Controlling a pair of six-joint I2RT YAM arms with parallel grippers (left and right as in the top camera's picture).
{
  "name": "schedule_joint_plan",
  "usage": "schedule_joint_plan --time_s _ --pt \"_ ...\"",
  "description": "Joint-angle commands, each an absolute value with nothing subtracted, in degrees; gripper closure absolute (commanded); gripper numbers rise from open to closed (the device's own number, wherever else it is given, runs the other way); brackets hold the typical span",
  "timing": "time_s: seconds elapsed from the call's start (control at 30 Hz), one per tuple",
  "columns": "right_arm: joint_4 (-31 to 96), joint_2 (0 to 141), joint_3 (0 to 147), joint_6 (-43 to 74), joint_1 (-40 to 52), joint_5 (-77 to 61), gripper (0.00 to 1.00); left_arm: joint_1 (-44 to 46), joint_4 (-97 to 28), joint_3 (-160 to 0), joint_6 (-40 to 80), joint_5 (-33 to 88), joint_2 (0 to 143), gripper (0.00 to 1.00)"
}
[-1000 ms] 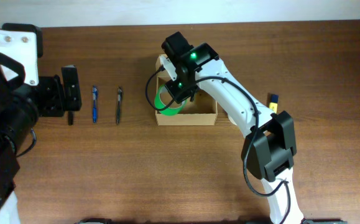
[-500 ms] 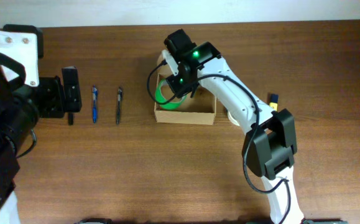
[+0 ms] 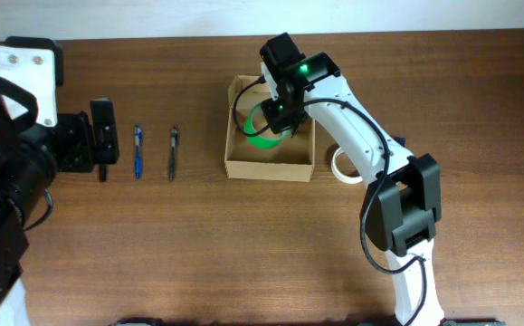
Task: Pack container
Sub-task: 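Carry the green tape roll into the cardboard box and lower it, then open the right gripper and lift it out of the box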
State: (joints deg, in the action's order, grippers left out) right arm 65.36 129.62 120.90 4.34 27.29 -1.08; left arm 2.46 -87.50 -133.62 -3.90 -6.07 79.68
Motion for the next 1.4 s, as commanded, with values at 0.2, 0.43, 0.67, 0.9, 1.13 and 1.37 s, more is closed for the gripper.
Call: schedule_joint_plan --time_s 0.2,0.43,0.67,0.9,1.13,1.37 --pt "64.82 130.67 116.07 5.02 26.65 0.3 0.96 2.61 -87.7 -133.64 -4.86 -6.72 79.9 0.0" --pt "64.95 130.67 113.82 5.02 24.88 0.34 0.96 2.61 -87.7 -133.64 -4.84 -6.72 79.92 0.01" --pt "65.52 130.67 113.67 5.02 23.22 0.69 0.96 2.61 -87.68 -133.64 -4.84 -6.72 79.9 0.0" --pt "66.46 130.67 113.67 4.93 23.22 0.67 0.64 2.61 -87.55 -133.64 -4.84 -6.72 79.9 0.01" --pt "67.02 130.65 113.69 4.8 23.22 0.4 0.28 2.61 -87.48 -133.64 -4.84 -6.7 79.92 0.0" --pt "72.88 127.44 121.08 4.75 24.05 0.3 0.28 2.61 -87.24 -133.64 -4.86 -6.72 79.92 0.01"
